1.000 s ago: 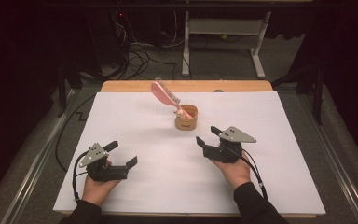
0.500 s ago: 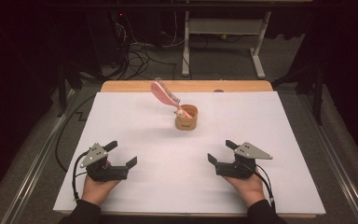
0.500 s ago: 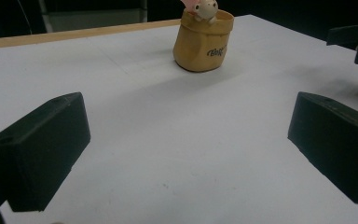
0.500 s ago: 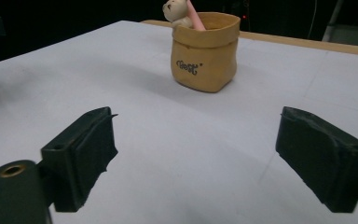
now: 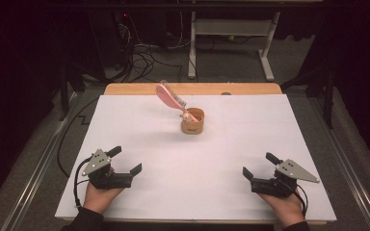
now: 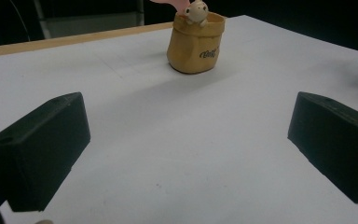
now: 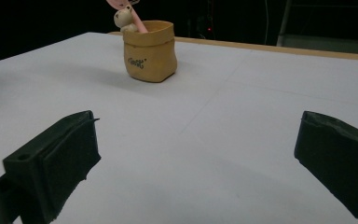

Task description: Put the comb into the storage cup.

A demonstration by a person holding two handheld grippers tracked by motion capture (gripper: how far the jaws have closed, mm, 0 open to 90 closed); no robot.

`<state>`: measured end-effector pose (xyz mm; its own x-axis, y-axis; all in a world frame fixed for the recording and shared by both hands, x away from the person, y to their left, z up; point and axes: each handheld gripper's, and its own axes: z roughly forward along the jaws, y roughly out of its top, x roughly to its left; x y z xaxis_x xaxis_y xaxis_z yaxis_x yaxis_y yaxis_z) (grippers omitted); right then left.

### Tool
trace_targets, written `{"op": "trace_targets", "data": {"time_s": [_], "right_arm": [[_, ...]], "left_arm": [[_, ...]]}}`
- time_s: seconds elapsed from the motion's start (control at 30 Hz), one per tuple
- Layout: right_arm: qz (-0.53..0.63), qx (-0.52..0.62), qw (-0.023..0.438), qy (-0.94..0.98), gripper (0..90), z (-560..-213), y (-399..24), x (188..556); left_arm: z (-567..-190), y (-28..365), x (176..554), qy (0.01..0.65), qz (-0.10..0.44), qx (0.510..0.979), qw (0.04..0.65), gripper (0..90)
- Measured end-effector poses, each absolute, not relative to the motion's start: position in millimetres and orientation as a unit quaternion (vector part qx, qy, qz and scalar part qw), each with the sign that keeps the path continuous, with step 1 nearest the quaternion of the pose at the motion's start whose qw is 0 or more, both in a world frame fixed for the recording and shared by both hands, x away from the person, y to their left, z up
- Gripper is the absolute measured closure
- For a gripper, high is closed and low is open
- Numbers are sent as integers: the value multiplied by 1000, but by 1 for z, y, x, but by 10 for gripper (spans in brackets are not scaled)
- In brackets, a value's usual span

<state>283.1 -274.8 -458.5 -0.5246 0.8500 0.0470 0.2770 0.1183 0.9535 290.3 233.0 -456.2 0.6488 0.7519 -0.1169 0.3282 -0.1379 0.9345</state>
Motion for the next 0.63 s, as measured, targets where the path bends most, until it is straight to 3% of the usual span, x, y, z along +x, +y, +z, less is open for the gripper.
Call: {"op": "trace_targets", "data": {"time_s": [0.17, 0.63], "right_arm": [[538, 393, 288, 688, 2, -455, -290, 266], [549, 389, 298, 677, 2, -451, -286, 264]], "left_arm": [[-459, 232, 287, 370, 195, 729, 542, 0], [-459, 227, 284, 369, 201, 726, 544, 0]]}}
